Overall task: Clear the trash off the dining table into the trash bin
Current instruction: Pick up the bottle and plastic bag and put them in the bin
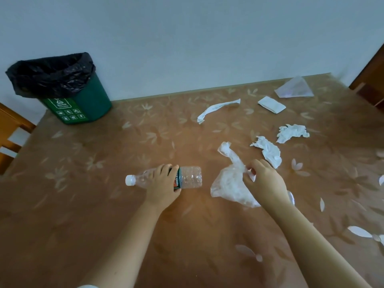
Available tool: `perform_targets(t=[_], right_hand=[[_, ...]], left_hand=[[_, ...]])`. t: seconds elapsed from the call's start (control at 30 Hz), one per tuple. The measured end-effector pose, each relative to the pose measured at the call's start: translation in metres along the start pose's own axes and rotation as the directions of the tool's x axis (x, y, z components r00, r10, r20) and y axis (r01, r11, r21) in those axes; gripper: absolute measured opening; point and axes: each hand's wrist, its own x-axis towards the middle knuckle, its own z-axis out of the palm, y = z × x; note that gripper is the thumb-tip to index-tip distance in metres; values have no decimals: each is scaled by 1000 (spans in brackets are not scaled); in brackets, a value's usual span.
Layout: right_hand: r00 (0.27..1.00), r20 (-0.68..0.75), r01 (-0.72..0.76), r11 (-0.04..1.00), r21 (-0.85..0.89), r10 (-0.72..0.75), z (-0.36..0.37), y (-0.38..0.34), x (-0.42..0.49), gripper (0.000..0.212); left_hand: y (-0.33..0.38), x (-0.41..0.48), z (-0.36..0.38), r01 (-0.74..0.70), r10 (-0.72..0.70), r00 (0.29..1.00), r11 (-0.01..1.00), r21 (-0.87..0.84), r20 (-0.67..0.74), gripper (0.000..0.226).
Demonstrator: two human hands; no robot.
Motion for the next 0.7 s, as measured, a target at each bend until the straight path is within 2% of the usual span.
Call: perform_targets(t=[0.1, 0.17, 0.4, 0.7], right_hand=[[1000, 28, 5, 1000, -8, -5, 2, 0, -1, 15], [999, 47, 11, 1000, -13, -10, 3, 0, -3, 16], [998, 35, 48, 999, 11, -48, 4, -7, -20, 14], [976, 138, 160, 984, 84, -170, 1, -47, -85, 14]], left_hand=[[1, -5, 0, -30, 30, 998, 1000, 8, -51, 60], [2, -10, -1, -15, 14, 999, 1000, -8, -36, 59], [2, -56, -14, 157, -151, 987, 979, -134, 51, 63], [-6, -176, -71, 259, -284, 954, 942, -213, -93, 60]])
